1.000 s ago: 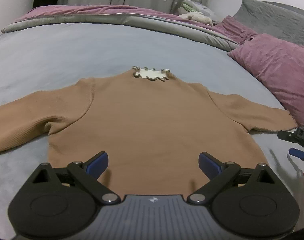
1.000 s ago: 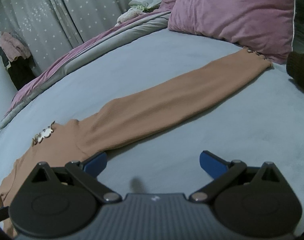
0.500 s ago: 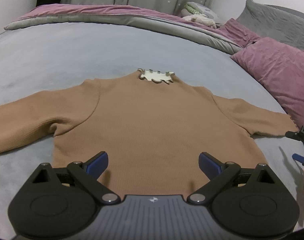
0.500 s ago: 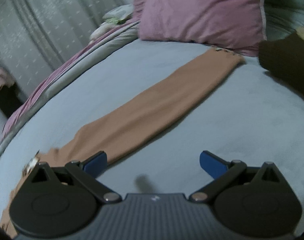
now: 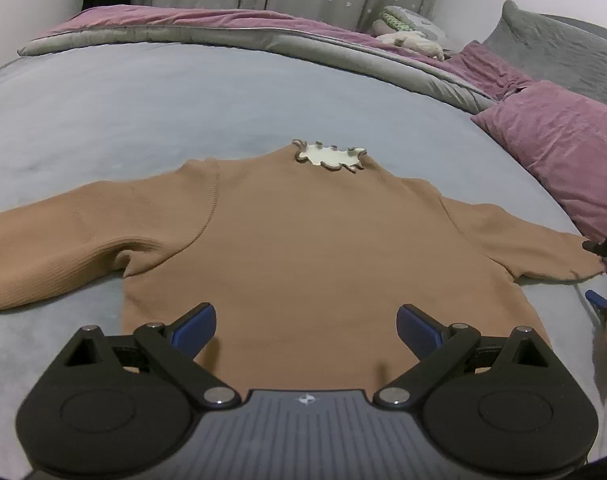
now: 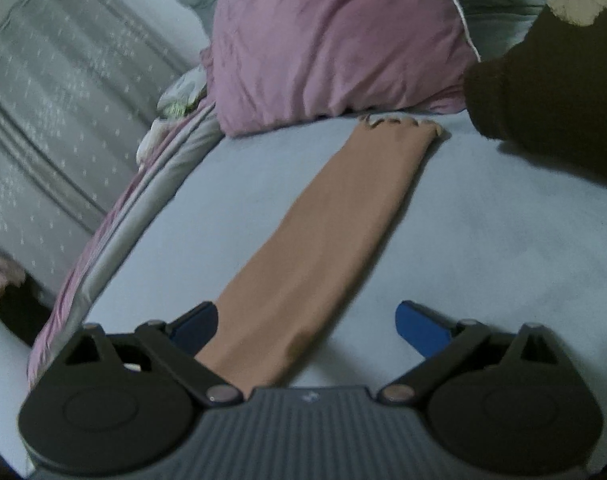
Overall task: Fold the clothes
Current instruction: 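Position the open right gripper over the sleeve cuff, then grasp the sleeve cuff with the right gripper and lift it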
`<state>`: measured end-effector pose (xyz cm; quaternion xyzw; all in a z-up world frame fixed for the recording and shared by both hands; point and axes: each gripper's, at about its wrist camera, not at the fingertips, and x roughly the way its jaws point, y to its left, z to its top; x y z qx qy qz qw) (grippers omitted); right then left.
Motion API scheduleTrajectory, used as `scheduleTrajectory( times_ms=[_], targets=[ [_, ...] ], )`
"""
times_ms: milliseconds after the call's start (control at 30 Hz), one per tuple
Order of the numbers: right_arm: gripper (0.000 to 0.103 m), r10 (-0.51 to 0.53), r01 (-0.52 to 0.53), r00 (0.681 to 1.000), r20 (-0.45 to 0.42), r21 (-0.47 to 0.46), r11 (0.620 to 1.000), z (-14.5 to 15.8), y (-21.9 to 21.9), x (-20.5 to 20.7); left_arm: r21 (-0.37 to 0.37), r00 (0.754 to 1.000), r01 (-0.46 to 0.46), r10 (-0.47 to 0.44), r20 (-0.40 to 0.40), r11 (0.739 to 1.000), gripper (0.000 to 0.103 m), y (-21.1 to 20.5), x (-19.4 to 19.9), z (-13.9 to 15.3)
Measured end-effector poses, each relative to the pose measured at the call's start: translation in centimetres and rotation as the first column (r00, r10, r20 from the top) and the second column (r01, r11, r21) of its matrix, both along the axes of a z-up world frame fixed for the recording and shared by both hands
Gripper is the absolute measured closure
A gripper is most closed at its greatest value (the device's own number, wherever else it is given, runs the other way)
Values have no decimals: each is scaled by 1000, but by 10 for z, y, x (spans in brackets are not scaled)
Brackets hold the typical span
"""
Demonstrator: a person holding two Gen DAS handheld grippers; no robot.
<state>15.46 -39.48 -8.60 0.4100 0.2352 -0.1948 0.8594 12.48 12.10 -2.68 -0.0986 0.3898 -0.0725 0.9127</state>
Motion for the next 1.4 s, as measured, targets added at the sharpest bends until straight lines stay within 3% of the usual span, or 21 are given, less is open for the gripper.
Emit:
scheduleTrajectory(
  times_ms=[267, 467, 633, 733, 800, 967, 1400],
  targets=[
    [11, -79, 80, 996, 37, -29, 996, -11, -17, 36, 14, 1000, 10, -10, -5, 1000, 6, -2, 1, -2],
    [27, -100, 101, 995, 15, -108, 989, -13, -13, 61, 16, 1000, 9, -9, -7, 1000, 6, -1, 1, -3],
    [57, -117, 114, 993, -12, -148, 982, -13, -13, 63, 13, 1000, 9, -9, -6, 1000, 6, -2, 1, -3],
    [83, -130, 127, 991, -14, -122, 984, -16, -17, 60, 8, 1000, 10, -10, -4, 1000, 6, -1, 1, -2],
    [89, -130, 129, 991, -6, -108, 986, -16, -20, 57, 4, 1000, 9, -9, -1, 1000, 6, -1, 1, -1],
    [93, -121, 123, 992, 29, -89, 988, -10, -25, 52, -8, 1000, 4, -4, 1, 1000, 6, 1, 1, 1],
    [94, 8, 15, 993, 114, -198, 980, 53, 1, 40, -41, 1000, 0, 0, 15, 999, 6, 5, 1, 9]
  ],
)
